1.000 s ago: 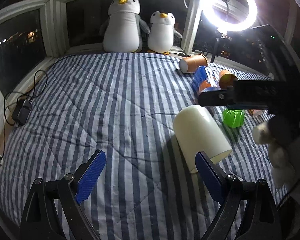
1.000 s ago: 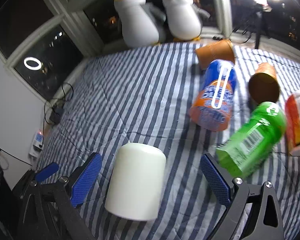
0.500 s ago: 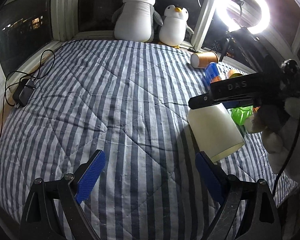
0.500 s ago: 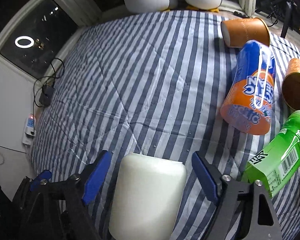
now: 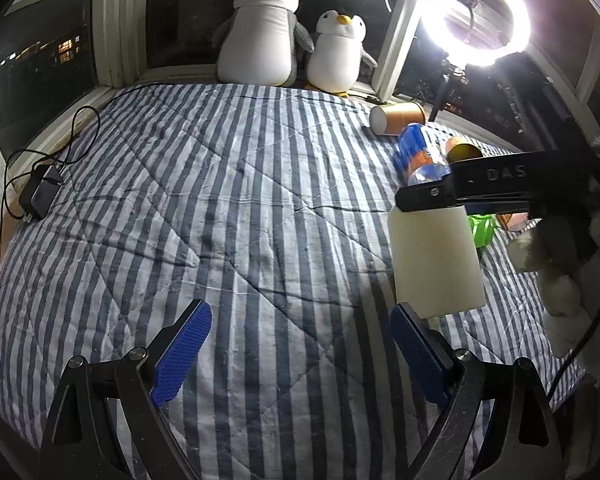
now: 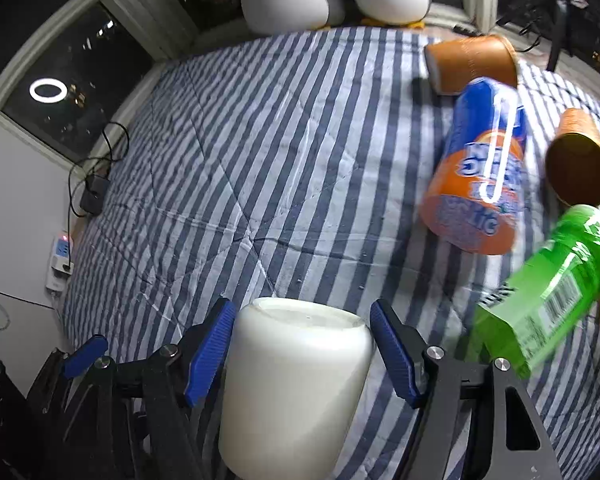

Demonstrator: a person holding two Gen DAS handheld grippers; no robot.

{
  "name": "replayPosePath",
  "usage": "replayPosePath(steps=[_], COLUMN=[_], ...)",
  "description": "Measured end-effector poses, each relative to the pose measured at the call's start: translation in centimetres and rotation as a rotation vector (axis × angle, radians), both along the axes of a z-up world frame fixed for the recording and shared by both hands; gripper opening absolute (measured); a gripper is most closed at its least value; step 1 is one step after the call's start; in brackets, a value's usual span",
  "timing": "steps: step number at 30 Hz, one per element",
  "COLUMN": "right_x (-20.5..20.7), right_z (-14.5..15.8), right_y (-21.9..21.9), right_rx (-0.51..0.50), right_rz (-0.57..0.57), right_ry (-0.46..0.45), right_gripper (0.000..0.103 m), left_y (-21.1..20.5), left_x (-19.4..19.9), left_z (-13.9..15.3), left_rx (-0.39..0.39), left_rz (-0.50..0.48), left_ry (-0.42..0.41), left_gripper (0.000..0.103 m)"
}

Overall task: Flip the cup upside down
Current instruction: 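Rotate the cream cup with the right gripper so its closed bottom faces up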

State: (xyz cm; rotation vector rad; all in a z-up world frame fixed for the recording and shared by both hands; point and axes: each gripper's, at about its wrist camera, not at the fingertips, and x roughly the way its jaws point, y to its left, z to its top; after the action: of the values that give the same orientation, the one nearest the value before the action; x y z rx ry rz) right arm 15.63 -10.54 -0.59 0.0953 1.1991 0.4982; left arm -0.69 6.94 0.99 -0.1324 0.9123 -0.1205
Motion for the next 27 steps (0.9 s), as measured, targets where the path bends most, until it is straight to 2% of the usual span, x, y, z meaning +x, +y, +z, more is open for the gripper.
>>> replayPosePath(steps=[3,8,13,20,22,27], right_x=[-1.2,-3.7,-5.6,-8.3,-8.6,-9.2], right_z=[1.0,2.8,2.7,3.2,3.3,2.4], right_y=[-1.1,-2.5,-3.3,-2.4,-2.4,-2.3], right_rx=[0.016,0.008,0.020,-0.083,-0.097,-0.114], right_rz=[-0.020,-0.053,-0.092,-0.104,-0.113,-0.110], right_ry=[-0.062,-0.230,-0.352,-0.561,-0.604,-0.636], right_gripper=[0.066,0.063,0.063,0.063,0.063,0.063], left_y=[-0.6,-1.2,-1.4,-1.4,-1.5,-1.7], left_x=[-0.1,-0.1,-0.1,0.0,0.0,0.1], left_z=[0.2,0.4,0.2,0.0,-0.1,-0.3], left_rx=[0.008,0.002,-0.001,-0.008,-0.012,-0.003], left_rz=[-0.010,-0.024,-0.029,-0.027,-0.027,-0.031], left_ry=[-0.011,-0.012,-0.007,-0.001,0.001,0.001], left_gripper=[0.093,0.093,0.093,0.093,0.093,0.093])
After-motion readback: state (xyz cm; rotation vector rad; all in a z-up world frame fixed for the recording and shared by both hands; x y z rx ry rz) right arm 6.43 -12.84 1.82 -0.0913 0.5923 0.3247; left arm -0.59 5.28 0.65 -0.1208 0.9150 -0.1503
